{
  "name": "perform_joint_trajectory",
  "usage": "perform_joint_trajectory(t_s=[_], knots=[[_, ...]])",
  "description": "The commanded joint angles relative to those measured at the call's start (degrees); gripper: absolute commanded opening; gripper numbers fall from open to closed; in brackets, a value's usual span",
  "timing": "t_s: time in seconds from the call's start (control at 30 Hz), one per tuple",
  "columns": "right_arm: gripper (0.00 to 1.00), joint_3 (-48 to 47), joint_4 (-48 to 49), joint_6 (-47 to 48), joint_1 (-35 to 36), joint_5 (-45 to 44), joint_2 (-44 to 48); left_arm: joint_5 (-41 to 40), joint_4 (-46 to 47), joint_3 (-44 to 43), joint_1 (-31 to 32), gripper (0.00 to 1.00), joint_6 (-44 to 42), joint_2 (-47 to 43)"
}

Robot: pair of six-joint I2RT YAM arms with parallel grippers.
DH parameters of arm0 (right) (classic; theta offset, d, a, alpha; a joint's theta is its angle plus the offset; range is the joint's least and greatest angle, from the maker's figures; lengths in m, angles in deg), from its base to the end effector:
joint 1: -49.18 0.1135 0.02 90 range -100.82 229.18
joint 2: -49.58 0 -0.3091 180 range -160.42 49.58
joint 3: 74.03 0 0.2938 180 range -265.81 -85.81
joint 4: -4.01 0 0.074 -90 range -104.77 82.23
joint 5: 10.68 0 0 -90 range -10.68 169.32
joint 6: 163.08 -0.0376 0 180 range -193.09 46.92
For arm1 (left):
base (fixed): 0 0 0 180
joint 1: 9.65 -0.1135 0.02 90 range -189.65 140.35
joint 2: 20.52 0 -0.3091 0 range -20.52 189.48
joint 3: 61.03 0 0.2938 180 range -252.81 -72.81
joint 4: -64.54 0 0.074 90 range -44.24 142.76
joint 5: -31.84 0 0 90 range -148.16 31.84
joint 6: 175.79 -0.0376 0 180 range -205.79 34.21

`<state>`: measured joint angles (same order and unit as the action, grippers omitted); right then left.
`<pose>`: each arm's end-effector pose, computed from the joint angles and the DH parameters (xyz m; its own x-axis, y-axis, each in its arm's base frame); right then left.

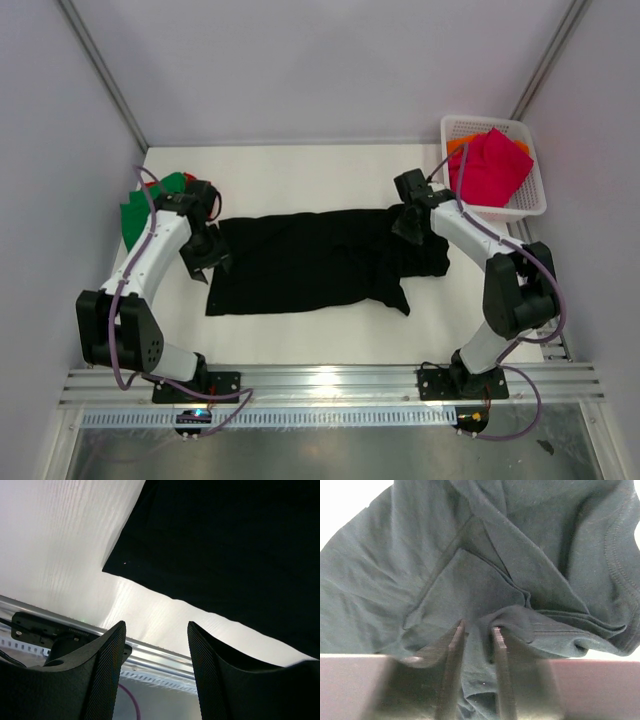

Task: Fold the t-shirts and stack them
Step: Grap the side of the flattened tshirt closest away from the robot with both arms

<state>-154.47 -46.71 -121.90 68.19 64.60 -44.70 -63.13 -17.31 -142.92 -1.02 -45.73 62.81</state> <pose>0.3584 0.1134 0.2518 -0.7216 0.5213 -0.4555 0.5031 0.8469 0.1722 0.2880 -0.0404 0.3024 -0.8413 -0.5208 -0.1448 -0.5252 0.8509 -0.0093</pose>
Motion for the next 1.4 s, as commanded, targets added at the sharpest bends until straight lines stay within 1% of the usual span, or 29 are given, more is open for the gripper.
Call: perform_joint_trajectory(t_s=[0.0, 0.03, 0.07, 0.1, 0.23, 0.33, 0.37, 0.43, 0.47, 0.5, 0.53, 0.6, 0.67, 0.7, 0.8, 0.97, 1.07, 1.17, 1.3, 1.33, 1.37], knots=[[0.35, -1.8, 0.6, 0.8, 0.0, 1.4, -0.5, 3.6, -0.1, 1.4, 0.1, 0.55, 0.4, -0.8], [0.4, -1.0, 1.0, 0.7, -0.1, 1.5, -0.4, 4.6, -0.2, 2.9, 0.1, 0.55, 1.4, -1.9], [0.47, -0.3, 1.8, 0.6, 0.0, 1.9, -0.1, 6.4, -0.3, 3.8, 0.2, 0.56, 1.9, -2.6], [0.49, 0.4, 2.3, 0.4, 0.0, 2.0, 0.2, 6.6, 0.0, 5.0, 0.1, 0.56, 2.5, -3.3], [0.5, 2.4, 3.2, 0.2, -0.1, 2.4, 1.2, 5.4, 1.6, 12.0, 0.1, 0.56, 6.0, -7.5], [0.5, 3.0, 3.3, 0.6, 0.0, 2.6, 1.6, 0.8, 2.8, 16.7, 0.1, 0.56, 10.9, -10.1], [0.5, 3.3, 3.3, 0.7, 0.0, 2.7, 2.0, -1.2, 3.2, 17.9, 0.1, 0.56, 14.4, -12.7], [0.5, 4.2, 3.4, 0.7, -0.1, 2.9, 2.5, -3.5, 3.4, 21.2, 0.1, 0.56, 18.7, -16.0], [0.5, 4.7, 3.8, 0.8, -0.1, 2.9, 3.2, -4.5, 3.9, 22.3, 0.1, 0.56, 20.7, -19.5], [0.5, 5.1, 3.9, 1.0, 0.0, 2.8, 3.6, -6.3, 3.9, 23.5, 0.2, 0.56, 24.6, -21.3], [0.5, 6.1, 4.0, 1.1, 0.0, 2.9, 4.0, -6.7, 3.7, 25.3, 0.2, 0.56, 26.5, -23.1], [0.5, 6.7, 4.0, 1.5, 0.0, 2.7, 5.3, -8.9, 3.6, 26.8, 0.1, 0.56, 30.9, -27.9], [0.5, 7.8, 3.9, 1.8, -0.1, 2.4, 6.2, -10.6, 3.0, 27.9, 0.2, 0.56, 33.2, -31.0], [0.5, 8.5, 3.9, 2.0, 0.0, 2.4, 7.3, -12.8, 2.7, 28.6, 0.1, 0.56, 35.2, -33.9], [0.5, 9.5, 3.9, 2.1, 0.0, 2.8, 9.4, -15.2, 2.6, 29.8, 0.1, 0.56, 37.2, -38.7], [0.5, 10.4, 3.3, 1.9, 0.0, 3.6, 12.4, -14.6, 4.1, 32.0, 0.1, 0.56, 39.3, -40.4], [0.5, 13.2, 4.9, 1.0, 0.0, 5.0, 15.6, -15.3, 5.1, 33.5, 0.2, 0.56, 39.9, -40.2], [0.51, 18.3, 7.2, 0.0, 0.1, 8.7, 19.8, -15.4, 6.4, 34.4, 0.1, 0.56, 40.2, -40.5], [0.51, 25.1, 7.6, -0.1, 0.9, 13.8, 25.2, -15.2, 6.8, 34.1, 0.1, 0.56, 39.6, -39.1], [0.51, 27.9, 7.6, -0.1, 1.5, 17.5, 26.3, -14.9, 6.8, 33.9, 0.1, 0.56, 39.3, -38.7], [0.51, 29.4, 8.1, 0.0, 1.8, 18.9, 27.6, -14.7, 7.3, 33.8, 0.1, 0.56, 39.1, -38.0]])
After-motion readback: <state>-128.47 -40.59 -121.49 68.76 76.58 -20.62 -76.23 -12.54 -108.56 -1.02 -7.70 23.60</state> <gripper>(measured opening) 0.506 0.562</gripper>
